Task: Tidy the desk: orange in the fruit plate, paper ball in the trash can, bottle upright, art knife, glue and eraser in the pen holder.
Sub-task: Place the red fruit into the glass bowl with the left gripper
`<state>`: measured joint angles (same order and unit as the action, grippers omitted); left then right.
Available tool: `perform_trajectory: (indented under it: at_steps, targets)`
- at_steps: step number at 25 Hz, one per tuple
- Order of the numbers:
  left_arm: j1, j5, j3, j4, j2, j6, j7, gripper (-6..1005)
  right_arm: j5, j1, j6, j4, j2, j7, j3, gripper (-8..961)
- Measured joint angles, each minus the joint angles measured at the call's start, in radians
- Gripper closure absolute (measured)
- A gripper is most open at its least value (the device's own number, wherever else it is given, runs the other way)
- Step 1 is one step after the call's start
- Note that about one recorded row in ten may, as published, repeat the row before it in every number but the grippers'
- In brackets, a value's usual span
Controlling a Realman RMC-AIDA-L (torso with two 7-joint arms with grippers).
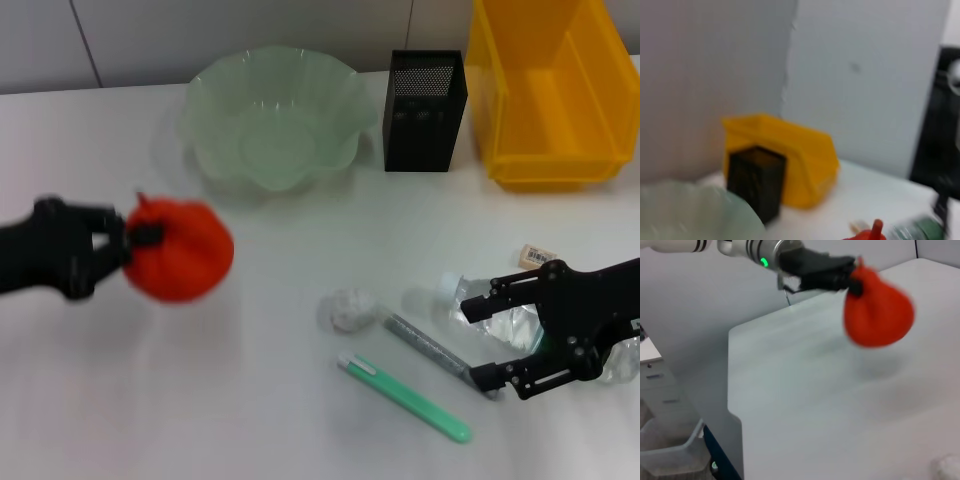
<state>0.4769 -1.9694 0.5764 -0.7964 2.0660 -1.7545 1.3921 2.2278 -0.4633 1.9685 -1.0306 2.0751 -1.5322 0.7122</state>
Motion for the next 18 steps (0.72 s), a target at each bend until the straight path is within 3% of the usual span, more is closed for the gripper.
perform_trajectory:
  at_steps: [5, 8, 11, 12, 13, 16, 18]
  targets:
    - [0.036, 0.078, 0.027, 0.038, 0.005, 0.112, 0.013, 915, -0.003, -0.007, -0.006, 0.035, 0.000, 0.010, 0.002, 200]
    - [0.104, 0.104, 0.065, 0.113, 0.005, 0.259, 0.024, 940, -0.004, -0.010, -0.007, 0.046, 0.000, 0.016, 0.003, 201]
    - [0.104, 0.104, 0.065, 0.113, 0.005, 0.259, 0.024, 937, -0.006, -0.010, -0.007, 0.053, 0.001, 0.020, 0.003, 202]
    - [0.188, 0.113, 0.106, 0.184, 0.010, 0.402, 0.017, 936, -0.008, -0.011, -0.007, 0.057, 0.001, 0.021, 0.003, 202]
    - [0.220, 0.135, 0.134, 0.212, 0.013, 0.469, 0.012, 935, -0.014, -0.012, -0.008, 0.065, 0.002, 0.023, 0.003, 202]
    - [0.250, 0.169, 0.173, 0.242, 0.014, 0.538, 0.002, 932, -0.016, -0.012, -0.008, 0.069, 0.002, 0.024, 0.003, 203]
    - [0.281, 0.285, 0.289, 0.278, 0.014, 0.642, -0.027, 930, -0.017, -0.015, -0.009, 0.075, 0.002, 0.024, 0.003, 204]
